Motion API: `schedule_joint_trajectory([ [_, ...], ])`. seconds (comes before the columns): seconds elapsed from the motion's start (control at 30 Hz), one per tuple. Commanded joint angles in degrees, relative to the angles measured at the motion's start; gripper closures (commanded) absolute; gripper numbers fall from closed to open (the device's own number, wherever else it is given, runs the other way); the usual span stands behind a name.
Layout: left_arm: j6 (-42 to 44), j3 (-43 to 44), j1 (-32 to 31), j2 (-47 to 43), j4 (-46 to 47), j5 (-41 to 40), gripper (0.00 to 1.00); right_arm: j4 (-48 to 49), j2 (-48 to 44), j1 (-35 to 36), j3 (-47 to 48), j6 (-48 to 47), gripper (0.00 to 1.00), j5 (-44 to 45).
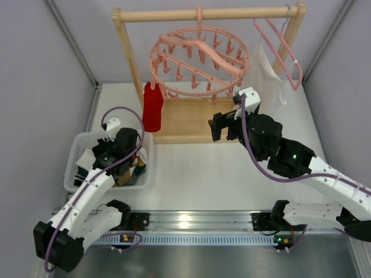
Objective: Remove the socks clipped to the hanger
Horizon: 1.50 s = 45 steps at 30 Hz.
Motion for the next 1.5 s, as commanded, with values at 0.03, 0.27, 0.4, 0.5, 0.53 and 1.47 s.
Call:
schedule_joint_trajectory([
  [0.03, -2.48, -2.81, 7.23, 3.92, 1.17, 9.25, 0.93, 2.28, -1.08, -0.07, -0.64, 1.13, 0.01, -0.84],
  [0.27, -3.37, -5.1, 14.62, 2.17, 1.78, 11.1, 0.34, 2.37, -1.08, -0.07, -1.34, 1.4, 0.0, -0.93],
  [0.4, -1.62, -3.61, 14.62, -2.31, 1.43, 14.35, 0.18, 2.46, -1.26, -0.07, -1.43, 1.48, 0.01, -1.11],
  [0.5, 0.05, -1.51, 14.62, -6.7, 0.12, 18.3, 0.02, 2.55, -1.61, -0.07, -1.52, 1.75, 0.01, -1.37],
  [0.53, 0.23, -0.89, 14.62, -9.06, -0.84, 19.79, 0.02, 2.46, -1.78, -0.07, -1.78, 1.92, 0.0, -1.63],
  [1.47, 2.87, -0.7, 13.22, -2.66, 38.96, 61.47, 0.01, 11.33, -12.69, -0.15, -16.01, 6.32, 0.01, -12.0],
])
